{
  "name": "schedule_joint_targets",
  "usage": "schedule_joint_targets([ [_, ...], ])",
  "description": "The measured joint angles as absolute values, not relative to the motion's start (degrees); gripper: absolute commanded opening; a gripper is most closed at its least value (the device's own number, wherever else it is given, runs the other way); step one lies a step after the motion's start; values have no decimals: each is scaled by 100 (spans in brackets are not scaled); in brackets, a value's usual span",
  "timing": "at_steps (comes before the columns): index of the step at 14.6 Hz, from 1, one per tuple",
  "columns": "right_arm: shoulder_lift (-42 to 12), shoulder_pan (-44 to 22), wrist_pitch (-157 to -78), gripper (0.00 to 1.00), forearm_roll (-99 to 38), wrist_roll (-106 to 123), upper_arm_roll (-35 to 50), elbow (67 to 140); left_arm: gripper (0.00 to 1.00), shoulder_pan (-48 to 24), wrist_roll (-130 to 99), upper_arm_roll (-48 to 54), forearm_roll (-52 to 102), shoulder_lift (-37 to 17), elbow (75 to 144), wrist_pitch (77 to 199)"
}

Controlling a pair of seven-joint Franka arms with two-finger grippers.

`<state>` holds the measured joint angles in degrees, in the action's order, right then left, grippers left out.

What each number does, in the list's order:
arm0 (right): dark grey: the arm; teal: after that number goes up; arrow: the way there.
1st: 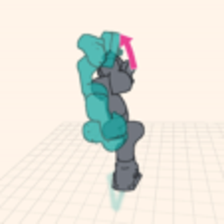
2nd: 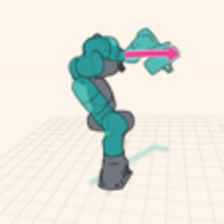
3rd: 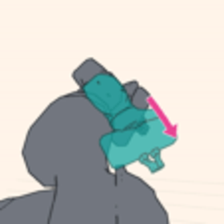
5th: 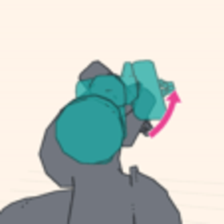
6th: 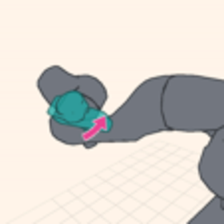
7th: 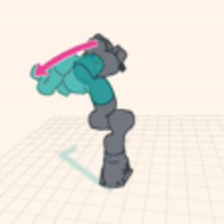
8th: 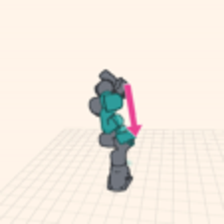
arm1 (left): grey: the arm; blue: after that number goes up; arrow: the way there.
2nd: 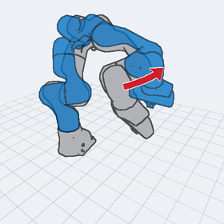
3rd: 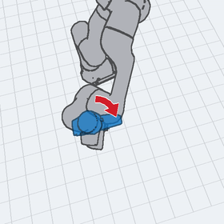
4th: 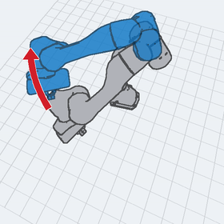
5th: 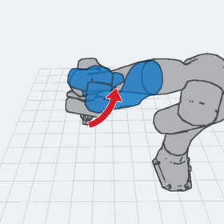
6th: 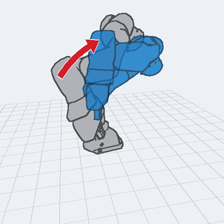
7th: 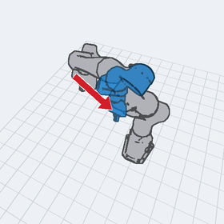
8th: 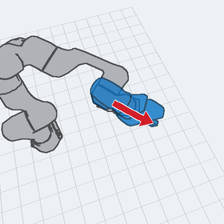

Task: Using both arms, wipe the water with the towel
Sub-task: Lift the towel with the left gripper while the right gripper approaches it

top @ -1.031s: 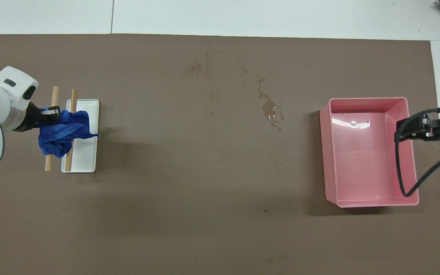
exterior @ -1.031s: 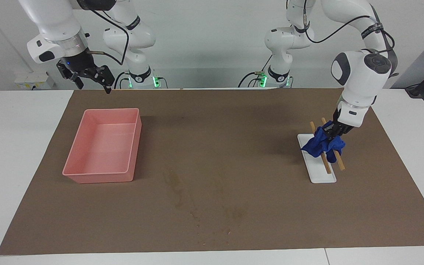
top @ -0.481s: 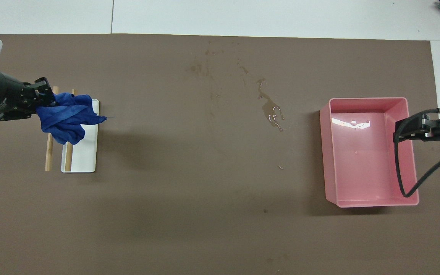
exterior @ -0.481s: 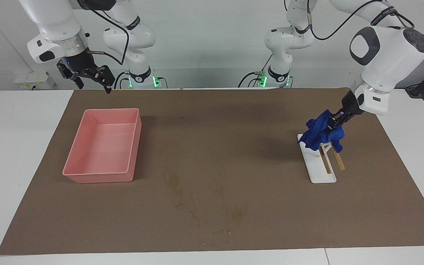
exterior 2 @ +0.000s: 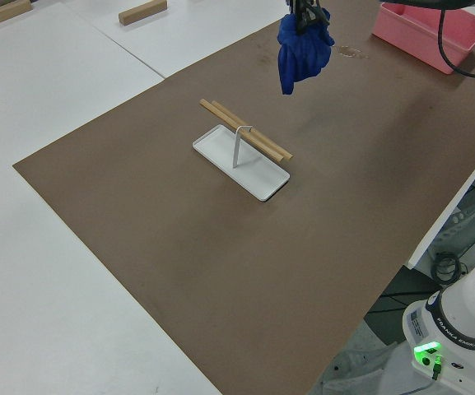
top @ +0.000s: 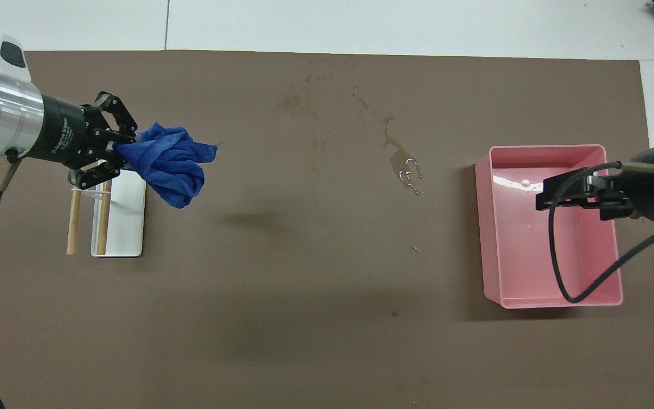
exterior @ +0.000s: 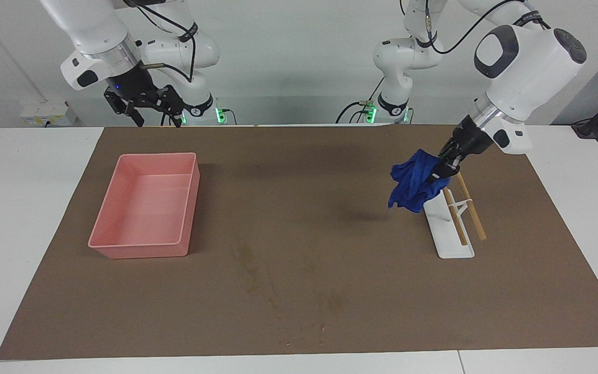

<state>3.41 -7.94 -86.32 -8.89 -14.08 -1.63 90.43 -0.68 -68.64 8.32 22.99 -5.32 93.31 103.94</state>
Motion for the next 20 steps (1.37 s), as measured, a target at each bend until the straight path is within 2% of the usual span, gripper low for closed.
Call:
schedule_joint_targets([
  [5, 351, -1597, -9694, 100, -1144, -1406, -109, 9154, 0, -157, -8805, 934, 3386, -531, 9350, 10688],
  [9, 504, -2252, -10845, 100, -1214, -960, -89, 9852, 0, -319, -9397, 991, 3874, -529, 9374, 10860],
  [15, 518, -2582, -11679, 100, -1490, 451, -90, 10407, 0, -704, -9538, 1012, 3966, -457, 9374, 10868],
  [20, 171, -2599, -12163, 100, -2028, 2103, -101, 10442, 0, -1082, -9549, 1019, 3967, -451, 9390, 11153],
])
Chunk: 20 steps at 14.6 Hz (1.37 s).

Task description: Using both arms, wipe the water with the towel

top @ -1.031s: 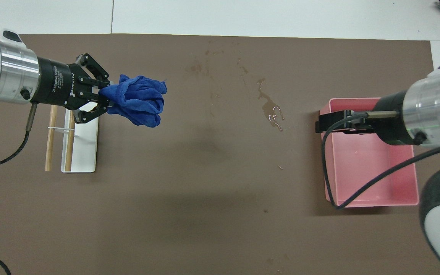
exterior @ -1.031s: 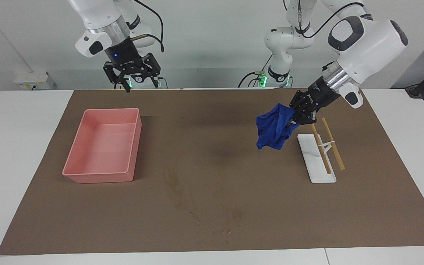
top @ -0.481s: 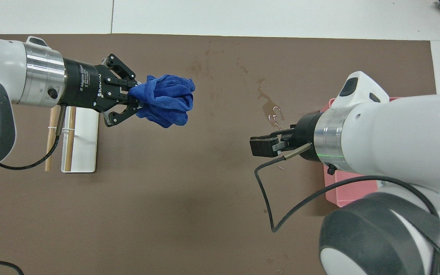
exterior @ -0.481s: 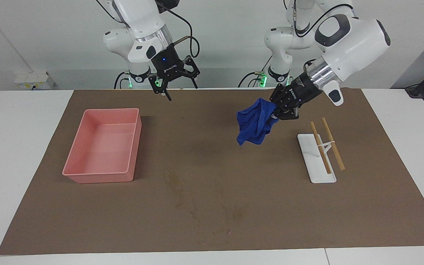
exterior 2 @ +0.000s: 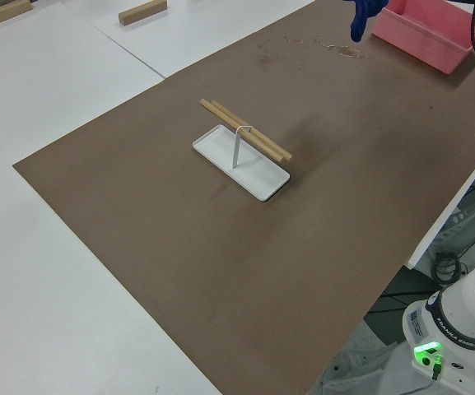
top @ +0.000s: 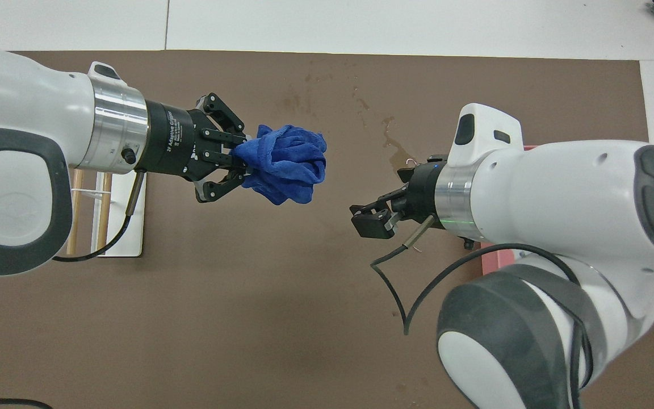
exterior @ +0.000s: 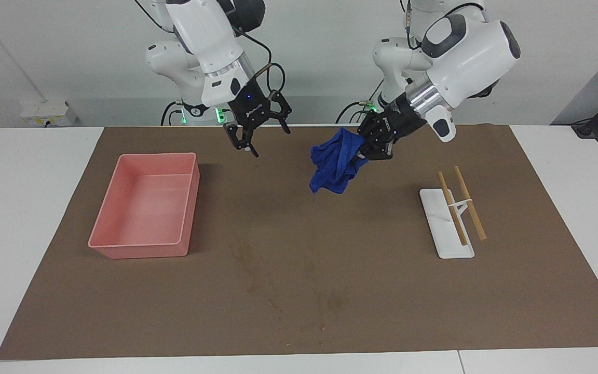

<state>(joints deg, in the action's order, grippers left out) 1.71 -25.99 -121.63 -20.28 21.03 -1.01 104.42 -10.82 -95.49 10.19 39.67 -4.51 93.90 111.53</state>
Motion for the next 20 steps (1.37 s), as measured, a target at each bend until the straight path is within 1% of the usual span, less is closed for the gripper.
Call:
schedule_joint_targets([
  [2, 98, -2598, -12106, 100, -2110, 2889, -111, 10380, 0, -1339, -9529, 1021, 3967, -451, 9464, 11576],
  [4, 60, -2598, -11895, 100, -2123, 3414, -112, 10168, 0, -1577, -9433, 1028, 3967, -452, 9571, 11869],
  [7, 32, -2602, -11696, 100, -2123, 3845, -62, 9936, 0, -1676, -9354, 1029, 3967, -451, 9641, 11907],
  [13, 0, -2618, -11655, 100, -2122, 4062, 141, 9833, 0, -1689, -9317, 1087, 4281, -425, 9638, 11715],
  [17, -115, -2616, -11481, 100, -2122, 4195, 136, 9637, 0, -1661, -9317, 1036, 4635, -359, 9635, 11203],
  [20, -239, -2596, -11470, 100, -2122, 4196, 121, 9560, 0, -1468, -9314, 1024, 4952, -310, 9616, 10744],
])
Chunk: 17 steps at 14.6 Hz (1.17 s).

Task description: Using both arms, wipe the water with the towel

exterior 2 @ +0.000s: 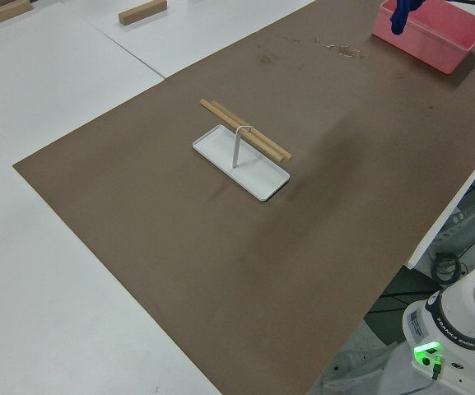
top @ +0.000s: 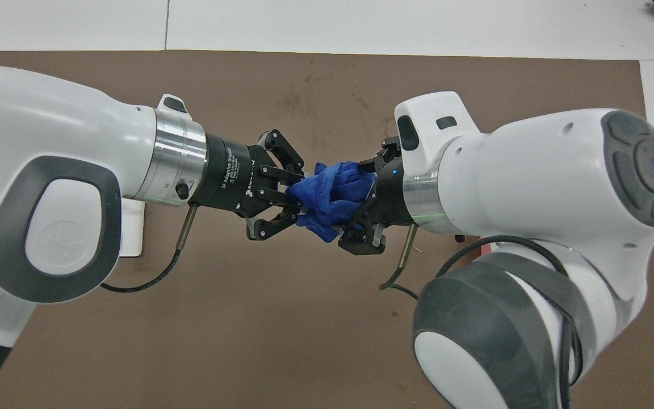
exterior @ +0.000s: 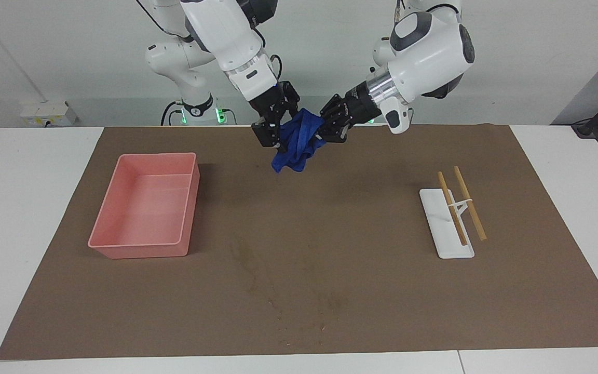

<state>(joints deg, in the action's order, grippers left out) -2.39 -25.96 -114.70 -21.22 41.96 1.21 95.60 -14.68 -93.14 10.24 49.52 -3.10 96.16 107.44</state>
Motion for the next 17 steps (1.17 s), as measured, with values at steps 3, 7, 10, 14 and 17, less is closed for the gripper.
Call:
schedule_joint_targets([
  [3, -346, -2549, -11470, 100, -2122, 4196, 90, 9530, 0, -1393, -9308, 1020, 5027, -289, 9572, 10670],
  [7, -460, -2513, -11473, 100, -2123, 4196, 90, 9510, 0, -1403, -9306, 1065, 5047, -289, 9568, 10708],
  [10, -478, -2493, -11428, 100, -2123, 4196, 87, 9509, 0, -1409, -9306, 1083, 5049, -289, 9571, 10814],
  [14, -480, -2511, -11390, 100, -2126, 4173, 93, 9498, 0, -1487, -9306, 1099, 5050, -289, 9642, 11071],
  [17, -480, -2534, -11392, 88, -2126, 4013, 183, 9481, 0, -1507, -9306, 1102, 5050, -288, 9750, 11218],
])
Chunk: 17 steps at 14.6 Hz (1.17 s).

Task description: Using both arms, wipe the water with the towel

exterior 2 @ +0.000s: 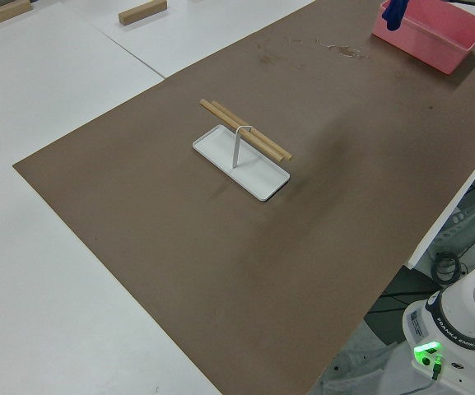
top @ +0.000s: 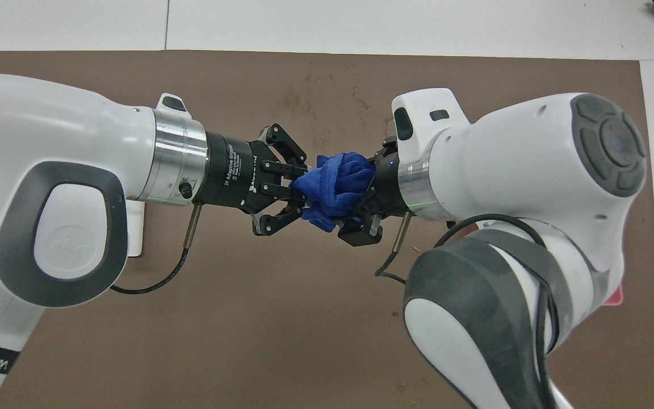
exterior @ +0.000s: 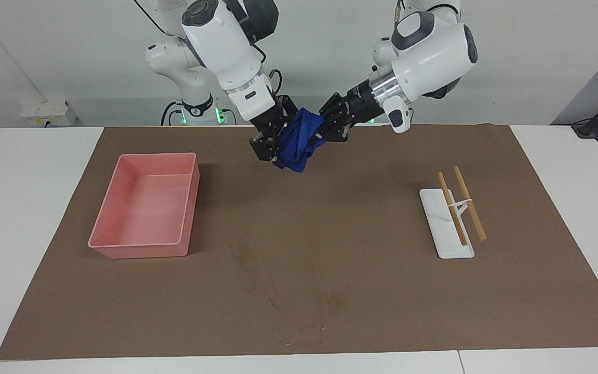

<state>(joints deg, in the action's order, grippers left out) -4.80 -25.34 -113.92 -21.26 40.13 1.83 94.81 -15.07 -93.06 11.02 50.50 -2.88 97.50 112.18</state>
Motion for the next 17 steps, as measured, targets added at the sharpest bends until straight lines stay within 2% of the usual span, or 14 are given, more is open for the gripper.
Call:
schedule_joint_targets([
  [4, -481, -2573, -11494, 11, -2126, 3959, 275, 9468, 0, -1541, -9306, 1102, 5050, -253, 9857, 11259],
  [5, -481, -2573, -11494, 0, -2126, 3958, 273, 9468, 0, -1546, -9306, 1102, 5050, -236, 9875, 11265],
  [11, -481, -2573, -11493, 0, -2126, 3956, 272, 9467, 0, -1547, -9294, 1095, 5047, -221, 9899, 11333],
  [12, -481, -2573, -11493, 0, -2126, 3956, 272, 9467, 7, -1547, -9251, 1096, 5044, -220, 9899, 11333],
  [13, -481, -2573, -11493, 0, -2126, 3956, 272, 9467, 57, -1547, -9185, 1096, 5043, -219, 9899, 11333],
  [14, -480, -2573, -11493, 0, -2127, 3955, 272, 9467, 100, -1547, -9121, 1095, 5042, -219, 9899, 11335],
  [17, -486, -2565, -11494, 0, -2127, 3953, 263, 9467, 100, -1555, -9055, 1101, 4981, -200, 9898, 11327],
])
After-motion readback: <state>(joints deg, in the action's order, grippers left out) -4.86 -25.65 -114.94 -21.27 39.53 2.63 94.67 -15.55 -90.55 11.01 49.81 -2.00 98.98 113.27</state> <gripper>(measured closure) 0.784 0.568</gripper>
